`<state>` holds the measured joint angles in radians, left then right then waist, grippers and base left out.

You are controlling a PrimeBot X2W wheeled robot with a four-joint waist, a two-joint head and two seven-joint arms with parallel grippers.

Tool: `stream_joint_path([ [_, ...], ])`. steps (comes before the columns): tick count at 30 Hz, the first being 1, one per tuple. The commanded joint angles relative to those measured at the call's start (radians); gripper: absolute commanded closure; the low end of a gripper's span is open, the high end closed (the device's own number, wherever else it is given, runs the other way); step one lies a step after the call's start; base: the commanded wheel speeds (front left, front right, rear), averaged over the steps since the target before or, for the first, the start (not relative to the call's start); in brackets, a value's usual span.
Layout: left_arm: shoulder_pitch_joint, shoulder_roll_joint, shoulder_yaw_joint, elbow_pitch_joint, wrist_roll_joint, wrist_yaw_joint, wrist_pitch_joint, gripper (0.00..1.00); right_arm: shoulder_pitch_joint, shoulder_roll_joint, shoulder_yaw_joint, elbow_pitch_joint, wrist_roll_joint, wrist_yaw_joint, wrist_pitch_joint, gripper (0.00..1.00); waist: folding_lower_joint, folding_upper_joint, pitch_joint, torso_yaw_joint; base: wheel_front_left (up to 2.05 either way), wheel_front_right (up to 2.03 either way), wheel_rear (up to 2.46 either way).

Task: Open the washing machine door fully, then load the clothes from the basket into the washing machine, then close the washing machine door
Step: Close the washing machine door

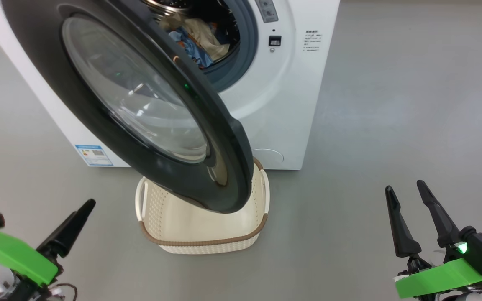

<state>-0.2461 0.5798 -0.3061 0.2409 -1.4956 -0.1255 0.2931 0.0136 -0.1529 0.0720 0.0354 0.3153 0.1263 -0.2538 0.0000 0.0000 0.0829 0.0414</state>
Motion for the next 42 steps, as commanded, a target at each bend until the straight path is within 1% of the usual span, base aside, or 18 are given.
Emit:
stream_joint_path([
  [1,-0.023,0.038,0.041,-0.010,0.011,-0.005,-0.018,0.00,0.006,-0.016,0.025,-0.022,-0.005,0.004,-0.008,0.00,0.0000,0.0000,-0.002,0.008,0.00,0.00,0.00],
  [7,0.029,0.010,0.017,0.010,0.032,-0.005,-0.154,0.00,0.005,-0.020,0.029,-0.018,-0.004,0.004,-0.008,0.00,0.0000,0.0000,-0.008,0.033,0.00,0.00,0.00],
  [13,0.070,0.001,-0.019,0.015,0.046,-0.005,-0.264,0.00,0.010,-0.024,0.033,-0.015,-0.002,0.004,-0.008,0.00,0.0000,0.0000,-0.017,0.059,0.00,0.00,0.00],
  [22,0.086,0.018,-0.122,0.098,0.173,-0.005,-0.492,0.00,0.014,-0.026,0.039,-0.015,-0.001,0.004,-0.008,0.00,0.0000,0.0000,-0.022,0.086,0.00,0.00,0.00],
  [25,0.082,0.017,-0.147,0.137,0.229,-0.005,-0.537,0.00,0.011,-0.027,0.040,-0.012,0.000,0.004,-0.008,0.00,0.0000,0.0000,-0.023,0.091,0.00,0.00,0.00],
  [28,0.080,0.003,-0.147,0.170,0.305,-0.005,-0.553,0.00,0.010,-0.028,0.039,-0.010,0.001,0.004,-0.008,0.00,0.0000,0.0000,-0.025,0.095,0.00,0.00,0.00],
  [31,0.082,-0.041,-0.052,0.177,0.422,-0.005,-0.554,0.00,0.011,-0.027,0.037,-0.009,0.002,0.004,-0.008,0.00,0.0000,0.0000,-0.027,0.101,0.00,0.00,0.00],
  [35,0.123,-0.113,0.072,0.149,0.617,-0.005,-0.555,0.00,0.012,-0.027,0.036,-0.010,0.002,0.004,-0.008,0.00,0.0000,0.0000,-0.030,0.106,0.00,0.00,0.00],
  [42,0.187,-0.224,0.205,0.088,0.903,-0.005,-0.555,0.00,0.008,-0.028,0.041,-0.008,0.003,0.004,-0.008,0.00,0.0000,0.0000,-0.031,0.107,0.00,0.00,0.00],
])
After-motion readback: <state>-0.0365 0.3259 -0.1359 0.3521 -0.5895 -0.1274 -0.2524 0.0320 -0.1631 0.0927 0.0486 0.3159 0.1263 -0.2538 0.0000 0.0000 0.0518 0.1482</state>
